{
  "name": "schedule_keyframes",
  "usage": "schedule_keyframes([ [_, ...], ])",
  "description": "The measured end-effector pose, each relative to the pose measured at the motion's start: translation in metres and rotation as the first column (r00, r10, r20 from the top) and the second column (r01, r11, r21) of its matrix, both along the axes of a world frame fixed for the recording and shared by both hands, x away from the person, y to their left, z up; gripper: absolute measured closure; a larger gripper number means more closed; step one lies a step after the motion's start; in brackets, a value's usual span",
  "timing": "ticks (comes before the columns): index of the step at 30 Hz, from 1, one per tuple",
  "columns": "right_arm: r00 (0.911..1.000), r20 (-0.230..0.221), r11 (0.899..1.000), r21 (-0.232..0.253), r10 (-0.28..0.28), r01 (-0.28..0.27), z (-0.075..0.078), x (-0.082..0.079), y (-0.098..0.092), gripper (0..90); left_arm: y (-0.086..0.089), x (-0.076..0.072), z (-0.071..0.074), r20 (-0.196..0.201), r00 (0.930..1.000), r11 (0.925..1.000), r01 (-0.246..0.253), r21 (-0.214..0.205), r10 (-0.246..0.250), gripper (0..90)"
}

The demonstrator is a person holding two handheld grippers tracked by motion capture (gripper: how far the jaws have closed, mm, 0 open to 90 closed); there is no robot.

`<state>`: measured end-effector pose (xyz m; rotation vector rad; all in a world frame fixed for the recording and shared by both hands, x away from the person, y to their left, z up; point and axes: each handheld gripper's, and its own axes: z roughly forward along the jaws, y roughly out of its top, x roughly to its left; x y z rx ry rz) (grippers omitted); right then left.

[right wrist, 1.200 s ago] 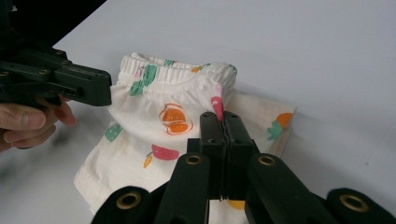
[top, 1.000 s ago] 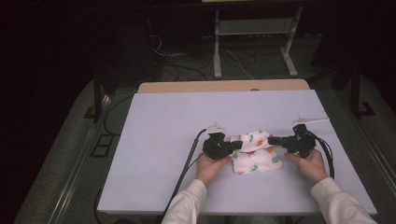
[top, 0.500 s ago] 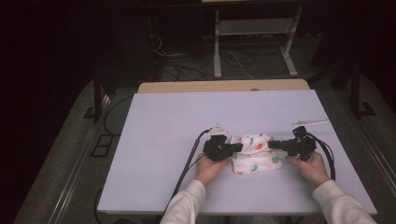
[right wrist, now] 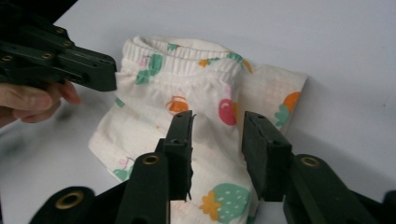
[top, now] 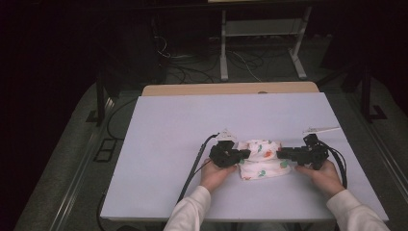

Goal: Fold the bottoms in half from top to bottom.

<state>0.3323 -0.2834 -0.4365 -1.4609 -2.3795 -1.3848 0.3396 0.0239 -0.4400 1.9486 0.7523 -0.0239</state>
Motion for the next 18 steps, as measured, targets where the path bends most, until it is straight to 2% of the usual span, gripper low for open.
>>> schedule_keyframes([
  [6,0.9999,0.017,1.000,0.019,0.001,-0.002,0.006,-0.002,-0.001,50.6,-0.001,-0.001,0.000,0.017,0.9998,0.9999,0.014,-0.002,-0.014,88.3],
  [18,0.9986,0.044,0.999,0.029,0.029,-0.030,0.024,0.010,0.008,53.8,-0.001,-0.002,0.001,0.025,0.9995,0.9998,0.020,-0.002,-0.020,88.3],
])
